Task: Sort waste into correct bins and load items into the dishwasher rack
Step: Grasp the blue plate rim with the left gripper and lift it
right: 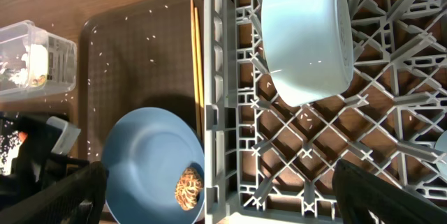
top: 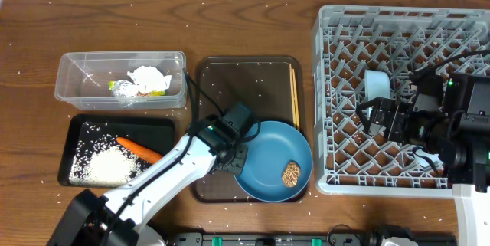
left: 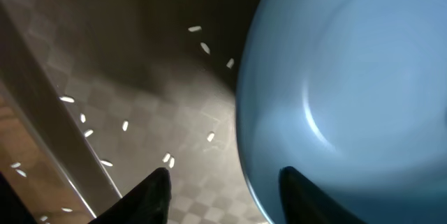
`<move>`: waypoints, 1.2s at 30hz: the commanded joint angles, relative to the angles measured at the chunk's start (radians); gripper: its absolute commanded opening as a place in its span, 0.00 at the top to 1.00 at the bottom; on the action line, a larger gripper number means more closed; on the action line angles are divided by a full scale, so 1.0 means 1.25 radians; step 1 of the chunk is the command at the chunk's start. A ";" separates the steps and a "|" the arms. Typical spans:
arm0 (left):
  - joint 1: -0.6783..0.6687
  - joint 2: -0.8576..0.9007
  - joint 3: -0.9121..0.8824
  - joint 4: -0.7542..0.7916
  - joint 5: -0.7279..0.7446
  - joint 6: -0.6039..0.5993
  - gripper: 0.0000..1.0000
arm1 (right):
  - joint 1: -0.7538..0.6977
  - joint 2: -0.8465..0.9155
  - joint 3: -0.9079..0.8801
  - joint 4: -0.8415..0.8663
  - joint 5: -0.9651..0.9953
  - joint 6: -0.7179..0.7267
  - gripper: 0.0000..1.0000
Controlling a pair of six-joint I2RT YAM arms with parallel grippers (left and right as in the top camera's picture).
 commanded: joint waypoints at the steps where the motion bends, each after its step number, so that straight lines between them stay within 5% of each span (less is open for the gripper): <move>1: -0.001 0.034 -0.001 0.015 -0.051 -0.003 0.57 | 0.006 0.001 0.005 0.000 0.002 0.006 0.04; 5: -0.001 0.094 -0.001 0.045 -0.052 -0.001 0.64 | 0.006 0.001 0.005 -0.001 0.002 0.006 0.03; 9: -0.001 0.129 0.000 0.044 -0.052 -0.001 0.93 | 0.006 0.000 0.005 -0.001 0.002 0.006 0.03; 17: 0.004 0.060 0.054 -0.048 -0.070 -0.001 0.94 | 0.006 0.000 0.005 -0.001 0.002 0.005 0.02; 23: 0.062 -0.062 0.164 -0.288 -0.225 -0.064 0.94 | 0.006 0.000 0.005 -0.001 0.002 0.005 0.02; 36: 0.472 -0.323 0.264 -0.486 -0.321 -0.085 0.94 | 0.006 0.000 0.005 0.000 0.002 0.005 0.01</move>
